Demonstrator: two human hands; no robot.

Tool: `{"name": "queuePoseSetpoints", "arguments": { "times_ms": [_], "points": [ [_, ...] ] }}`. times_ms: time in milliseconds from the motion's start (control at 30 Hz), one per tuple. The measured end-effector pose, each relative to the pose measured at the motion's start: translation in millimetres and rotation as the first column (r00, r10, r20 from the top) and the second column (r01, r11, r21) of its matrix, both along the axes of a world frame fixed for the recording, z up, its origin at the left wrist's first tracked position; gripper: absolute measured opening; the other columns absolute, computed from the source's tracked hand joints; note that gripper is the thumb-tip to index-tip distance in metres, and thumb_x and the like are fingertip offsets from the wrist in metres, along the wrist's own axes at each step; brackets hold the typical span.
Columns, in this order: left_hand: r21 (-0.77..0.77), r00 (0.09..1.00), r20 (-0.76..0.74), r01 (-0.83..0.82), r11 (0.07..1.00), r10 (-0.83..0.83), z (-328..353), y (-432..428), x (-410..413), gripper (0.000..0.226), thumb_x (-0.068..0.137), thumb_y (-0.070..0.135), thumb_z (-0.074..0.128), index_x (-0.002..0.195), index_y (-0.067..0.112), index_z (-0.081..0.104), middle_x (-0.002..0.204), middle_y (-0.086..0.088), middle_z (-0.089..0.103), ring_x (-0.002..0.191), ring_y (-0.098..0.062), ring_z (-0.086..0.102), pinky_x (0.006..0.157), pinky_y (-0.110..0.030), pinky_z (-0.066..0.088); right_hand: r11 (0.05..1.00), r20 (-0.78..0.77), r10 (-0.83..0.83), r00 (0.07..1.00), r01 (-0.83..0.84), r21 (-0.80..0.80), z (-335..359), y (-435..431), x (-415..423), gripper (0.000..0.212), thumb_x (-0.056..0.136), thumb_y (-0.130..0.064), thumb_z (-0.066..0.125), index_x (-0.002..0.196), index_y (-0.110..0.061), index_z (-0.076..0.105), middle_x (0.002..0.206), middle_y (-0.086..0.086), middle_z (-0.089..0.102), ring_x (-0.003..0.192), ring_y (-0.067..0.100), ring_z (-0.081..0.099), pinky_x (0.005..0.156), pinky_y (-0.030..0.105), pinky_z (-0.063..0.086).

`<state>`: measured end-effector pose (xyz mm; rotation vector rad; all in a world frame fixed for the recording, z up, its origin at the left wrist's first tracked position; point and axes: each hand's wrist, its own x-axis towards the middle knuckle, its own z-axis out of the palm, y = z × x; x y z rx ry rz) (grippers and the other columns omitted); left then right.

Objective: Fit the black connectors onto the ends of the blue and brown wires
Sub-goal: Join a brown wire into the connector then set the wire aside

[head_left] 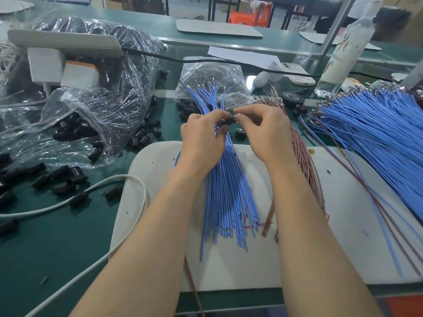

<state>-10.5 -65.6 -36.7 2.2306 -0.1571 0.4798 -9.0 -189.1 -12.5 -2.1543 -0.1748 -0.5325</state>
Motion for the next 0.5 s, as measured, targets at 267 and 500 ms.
{"name": "queuePoseSetpoints", "arguments": {
  "times_ms": [267, 500],
  "points": [
    [-0.085, 0.994, -0.074, 0.079, 0.993, -0.086, -2, -1, -2, 0.014, 0.091, 0.019, 0.060, 0.103, 0.018, 0.065, 0.088, 0.006, 0.065, 0.087, -0.017, 0.062, 0.083, -0.031, 0.048, 0.989, -0.128, 0.022, 0.992, -0.003, 0.148, -5, -8, 5, 0.014, 0.087, -0.010, 0.065, 0.099, -0.009, 0.073, 0.084, -0.002, 0.069, 0.079, 0.007, 0.065, 0.083, 0.023, 0.054],
    [-0.126, 0.994, -0.047, 0.096, 0.987, -0.103, -2, -1, -3, 0.010, 0.088, 0.013, 0.062, 0.097, 0.013, 0.066, 0.085, 0.001, 0.069, 0.085, -0.018, 0.064, 0.084, -0.038, 0.051, 0.956, -0.161, 0.100, 0.982, -0.050, 0.290, -11, -9, 7, 0.013, 0.087, -0.009, 0.066, 0.090, -0.020, 0.072, 0.085, 0.000, 0.071, 0.083, 0.013, 0.068, 0.080, 0.023, 0.056]
  ]
}}
